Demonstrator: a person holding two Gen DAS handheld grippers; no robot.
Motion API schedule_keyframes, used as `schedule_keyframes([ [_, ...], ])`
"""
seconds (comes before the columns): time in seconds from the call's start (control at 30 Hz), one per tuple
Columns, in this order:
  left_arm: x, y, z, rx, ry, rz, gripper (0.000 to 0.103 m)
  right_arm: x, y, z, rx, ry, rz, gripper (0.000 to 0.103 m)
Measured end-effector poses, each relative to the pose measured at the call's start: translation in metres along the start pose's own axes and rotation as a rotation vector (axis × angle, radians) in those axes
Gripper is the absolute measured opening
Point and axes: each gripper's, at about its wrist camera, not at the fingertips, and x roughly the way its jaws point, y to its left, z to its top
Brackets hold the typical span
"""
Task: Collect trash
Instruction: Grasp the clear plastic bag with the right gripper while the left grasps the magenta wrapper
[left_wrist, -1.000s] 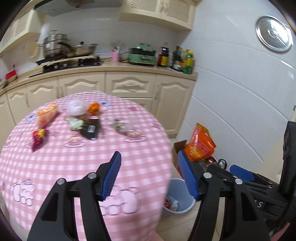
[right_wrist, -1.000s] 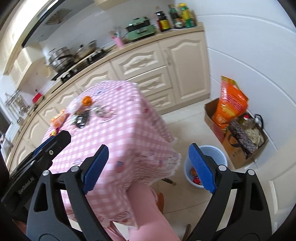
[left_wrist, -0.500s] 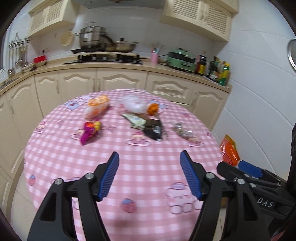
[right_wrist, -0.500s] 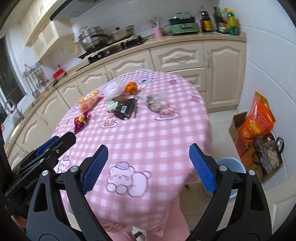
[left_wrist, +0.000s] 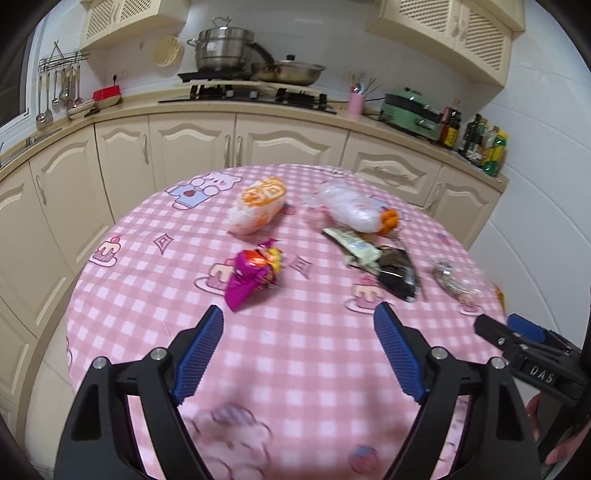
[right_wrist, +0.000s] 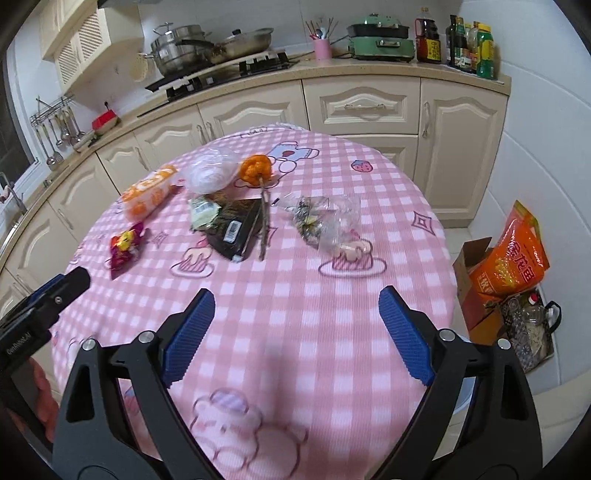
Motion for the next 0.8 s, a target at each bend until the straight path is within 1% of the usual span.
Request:
schedule_keyframes([
  [0.23, 0.048, 0.021, 0.026, -0.002, 0.079, 0.056, 0.082, 0.041, -0.015, 0.022, 0.003, 0.036, -0.054, 0.089],
  [0.37, 0.074, 0.028, 0.035, 0.004, 0.135, 0.053, 0.082, 0.057, -0.022, 0.032, 0.013, 0.05, -0.062, 0.089],
  [0.47, 0.089, 0.034, 0.036, -0.021, 0.158, 0.03, 0.082, 0.071, -0.025, 0.039, 0.018, 0.082, -0.045, 0.089],
  [0.5, 0.091, 0.034, 0.035, -0.024, 0.157, 0.025, 0.078, 0.072, -0.025, 0.042, 0.015, 0.077, -0.041, 0.089],
  [0.53, 0.096, 0.036, 0.035, -0.019, 0.161, 0.02, 0.07, 0.073, -0.025, 0.044, 0.013, 0.074, -0.03, 0.089],
  [0.57, 0.099, 0.037, 0.035, -0.008, 0.166, 0.049, 0.05, 0.075, -0.025, 0.047, 0.012, 0.071, -0.01, 0.089],
  [0.6, 0.099, 0.038, 0.035, -0.005, 0.158, 0.073, 0.041, 0.079, -0.025, 0.049, 0.012, 0.077, 0.001, 0.089],
  [0.67, 0.099, 0.043, 0.036, -0.027, 0.16, 0.046, 0.04, 0.083, -0.022, 0.051, -0.013, 0.085, -0.034, 0.086],
  [0.7, 0.099, 0.045, 0.036, -0.037, 0.159, 0.04, 0.04, 0.081, -0.018, 0.051, -0.03, 0.079, -0.051, 0.067],
  [0.73, 0.098, 0.047, 0.036, -0.044, 0.159, 0.037, 0.04, 0.08, -0.017, 0.051, -0.036, 0.077, -0.043, 0.037],
  [0.8, 0.096, 0.048, 0.036, -0.051, 0.156, 0.046, 0.04, 0.077, -0.017, 0.049, -0.031, 0.083, -0.002, 0.038],
])
